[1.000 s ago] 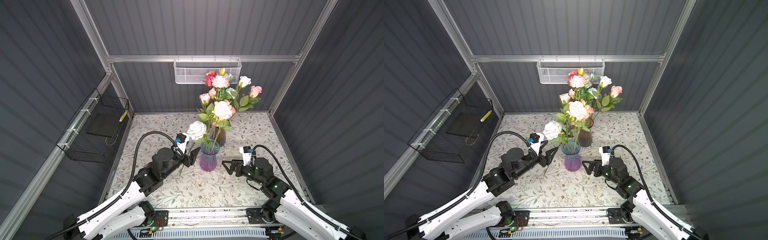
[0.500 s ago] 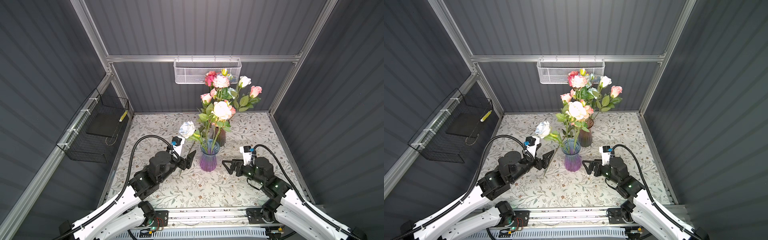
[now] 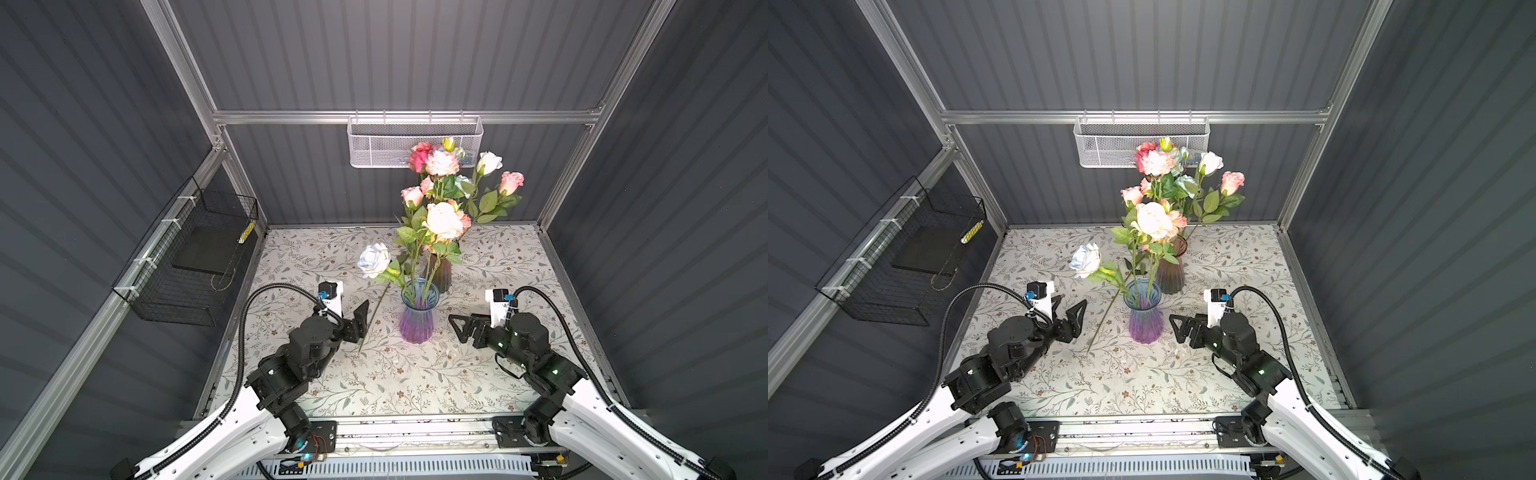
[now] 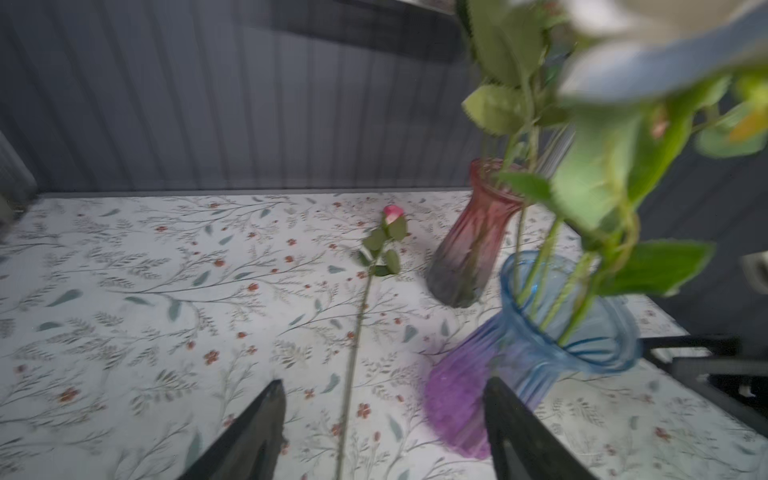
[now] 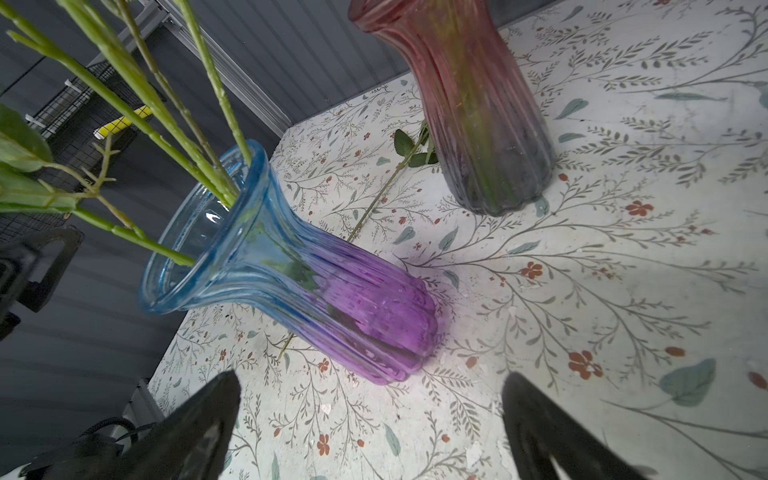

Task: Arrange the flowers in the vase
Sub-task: 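Lower the left gripper onto the pink rose stem on the table and close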

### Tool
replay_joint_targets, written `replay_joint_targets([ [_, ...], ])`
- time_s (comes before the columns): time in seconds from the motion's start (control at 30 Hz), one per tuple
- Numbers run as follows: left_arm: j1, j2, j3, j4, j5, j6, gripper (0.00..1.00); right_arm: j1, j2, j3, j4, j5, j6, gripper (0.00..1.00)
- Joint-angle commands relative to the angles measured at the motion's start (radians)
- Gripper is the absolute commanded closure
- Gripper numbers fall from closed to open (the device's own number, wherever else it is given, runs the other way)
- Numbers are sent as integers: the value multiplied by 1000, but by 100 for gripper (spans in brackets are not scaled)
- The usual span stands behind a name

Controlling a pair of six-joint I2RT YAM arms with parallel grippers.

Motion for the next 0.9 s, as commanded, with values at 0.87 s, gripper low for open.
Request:
replay_joint_targets([
  [0.87,341,1301,745,-207,531,161,48,-23,10,-28,-56,43,-96,3],
])
